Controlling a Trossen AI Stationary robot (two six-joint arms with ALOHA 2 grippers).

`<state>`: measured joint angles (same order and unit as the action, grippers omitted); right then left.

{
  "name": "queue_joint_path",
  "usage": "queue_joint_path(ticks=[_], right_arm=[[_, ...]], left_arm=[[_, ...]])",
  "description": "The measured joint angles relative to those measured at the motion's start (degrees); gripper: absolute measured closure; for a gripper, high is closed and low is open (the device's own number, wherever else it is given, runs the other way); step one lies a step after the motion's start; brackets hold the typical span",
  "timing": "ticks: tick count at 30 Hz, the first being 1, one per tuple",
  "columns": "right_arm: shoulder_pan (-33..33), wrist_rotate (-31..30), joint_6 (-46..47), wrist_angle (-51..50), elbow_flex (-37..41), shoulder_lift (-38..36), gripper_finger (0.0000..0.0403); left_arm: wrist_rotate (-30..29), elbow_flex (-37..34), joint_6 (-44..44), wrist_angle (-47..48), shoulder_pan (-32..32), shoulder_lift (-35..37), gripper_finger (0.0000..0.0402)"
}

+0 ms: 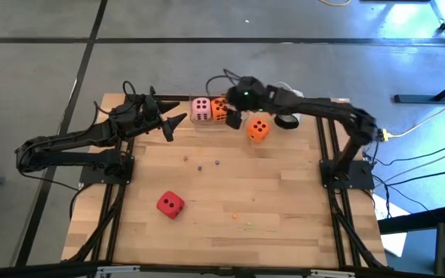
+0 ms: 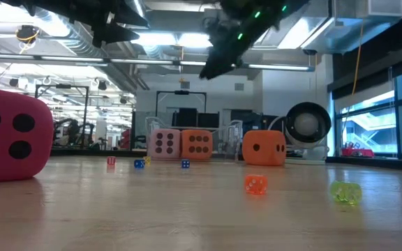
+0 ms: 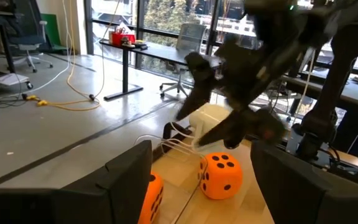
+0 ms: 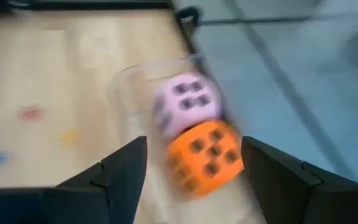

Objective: Pick & Place Dice
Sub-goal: Put the large orange dice into the transparent bin

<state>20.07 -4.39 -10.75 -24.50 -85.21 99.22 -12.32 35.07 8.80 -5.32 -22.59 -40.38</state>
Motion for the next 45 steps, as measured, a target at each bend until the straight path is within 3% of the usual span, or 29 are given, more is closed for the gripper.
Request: queue_joint_path(ticks=[3,6,21,27,32,38,45], right_arm=[[-0.04,4.61,1.43,-7.88,0.0,-4.18,0.0145],[-0.03,4.9,2.94,-12.15,0.41,-7.39,0.0145],[1.62,7.09,6.44,-10.69,12.46,-15.97,0.0145],[2.98,5.26,17.84,-16.9,12.72,-18.45,0.0145],[5.9,4.81,23.79,-25.23,12.78,-18.75,0.0145],[9.01,0.38,25.28,-23.45,12.76,-16.81,0.0145],[11.27,7.22,25.32,-23.07,12.76,-14.07,0.0124]], left_arm=[[0.0,0.0,1.24,0.0,0.02,0.0,0.0133],[0.01,0.0,3.33,0.0,0.04,-0.02,0.0134],[0.01,0.0,4.02,0.44,0.04,-0.02,0.0134],[1.03,0.0,4.89,0.44,0.04,-0.01,0.0135],[3.41,0.0,6.45,0.44,0.04,-0.02,0.0132],[3.04,0.0,6.47,0.44,0.0,0.0,0.0134],[2.89,0.0,6.59,0.44,0.0,-0.02,0.0133]])
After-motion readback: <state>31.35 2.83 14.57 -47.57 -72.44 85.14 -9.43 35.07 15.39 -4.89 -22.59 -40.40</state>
